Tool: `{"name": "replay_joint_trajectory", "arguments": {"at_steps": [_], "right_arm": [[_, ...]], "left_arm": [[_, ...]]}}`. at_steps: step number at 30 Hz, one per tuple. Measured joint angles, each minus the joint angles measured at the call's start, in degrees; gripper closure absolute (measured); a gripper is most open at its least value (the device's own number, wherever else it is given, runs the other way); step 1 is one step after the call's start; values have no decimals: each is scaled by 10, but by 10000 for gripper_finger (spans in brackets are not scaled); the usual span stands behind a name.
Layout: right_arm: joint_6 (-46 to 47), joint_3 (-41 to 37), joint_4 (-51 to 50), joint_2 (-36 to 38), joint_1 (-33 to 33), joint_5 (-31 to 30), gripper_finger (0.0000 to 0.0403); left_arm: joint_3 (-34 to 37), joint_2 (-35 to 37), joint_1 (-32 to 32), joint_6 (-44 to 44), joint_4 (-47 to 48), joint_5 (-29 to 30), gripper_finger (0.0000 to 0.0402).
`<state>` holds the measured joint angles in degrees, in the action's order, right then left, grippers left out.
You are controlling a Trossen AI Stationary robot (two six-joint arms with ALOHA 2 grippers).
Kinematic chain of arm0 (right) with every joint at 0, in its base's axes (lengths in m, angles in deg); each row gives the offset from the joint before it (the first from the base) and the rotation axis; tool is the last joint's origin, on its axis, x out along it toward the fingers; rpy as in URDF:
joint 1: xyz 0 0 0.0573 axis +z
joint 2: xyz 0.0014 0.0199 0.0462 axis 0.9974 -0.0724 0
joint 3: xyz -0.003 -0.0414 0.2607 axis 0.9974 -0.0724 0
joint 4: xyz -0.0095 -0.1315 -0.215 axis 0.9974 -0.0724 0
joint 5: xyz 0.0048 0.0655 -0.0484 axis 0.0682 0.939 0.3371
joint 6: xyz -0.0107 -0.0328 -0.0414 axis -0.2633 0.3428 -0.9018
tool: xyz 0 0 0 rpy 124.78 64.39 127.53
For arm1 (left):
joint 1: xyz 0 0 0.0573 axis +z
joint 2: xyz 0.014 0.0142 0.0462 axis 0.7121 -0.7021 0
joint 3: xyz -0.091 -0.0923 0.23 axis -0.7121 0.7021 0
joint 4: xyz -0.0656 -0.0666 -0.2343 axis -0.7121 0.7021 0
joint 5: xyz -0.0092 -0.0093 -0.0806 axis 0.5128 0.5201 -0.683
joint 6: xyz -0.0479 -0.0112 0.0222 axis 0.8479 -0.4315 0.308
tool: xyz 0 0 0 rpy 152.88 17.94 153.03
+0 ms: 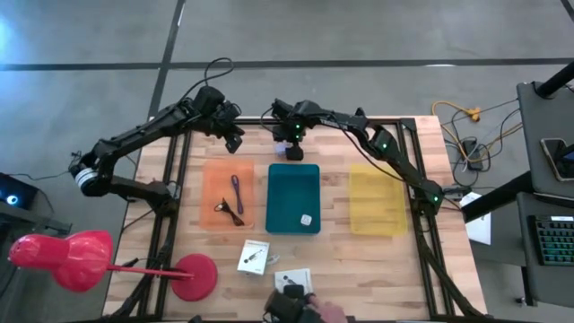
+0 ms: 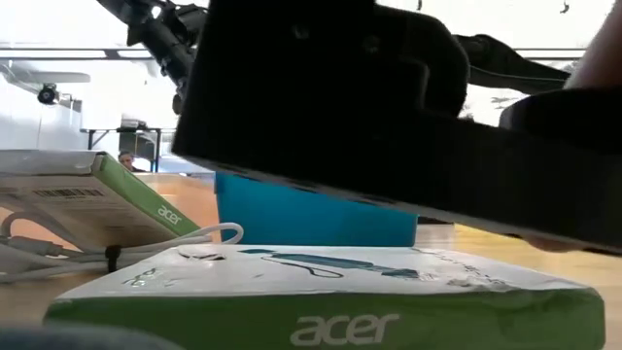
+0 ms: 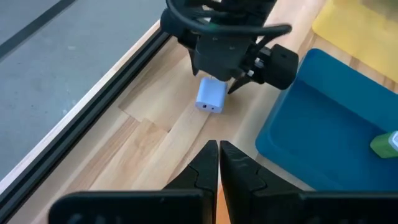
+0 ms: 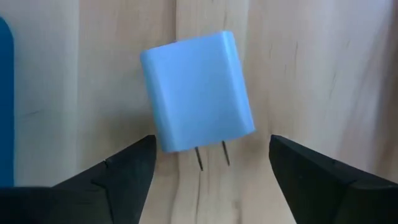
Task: Pick and place items into bin
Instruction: Put the white adapter charger into the blue bin
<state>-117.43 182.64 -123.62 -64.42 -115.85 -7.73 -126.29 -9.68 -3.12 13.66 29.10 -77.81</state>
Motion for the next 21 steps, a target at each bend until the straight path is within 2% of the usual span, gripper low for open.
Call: {"name": "replay_joint_trajectory", "arguments": {"at_steps": [5, 15, 21], "right_arm": [[5, 4, 18, 0, 7, 0, 115], [-1, 4, 52, 0, 12, 16, 98], [29, 4, 42, 0, 13, 38, 127]], "left_arm": [[0, 0, 0, 0, 0, 0, 402], [16, 1, 0, 0, -1, 0, 402], [22, 2, 0, 0, -1, 0, 402]]}}
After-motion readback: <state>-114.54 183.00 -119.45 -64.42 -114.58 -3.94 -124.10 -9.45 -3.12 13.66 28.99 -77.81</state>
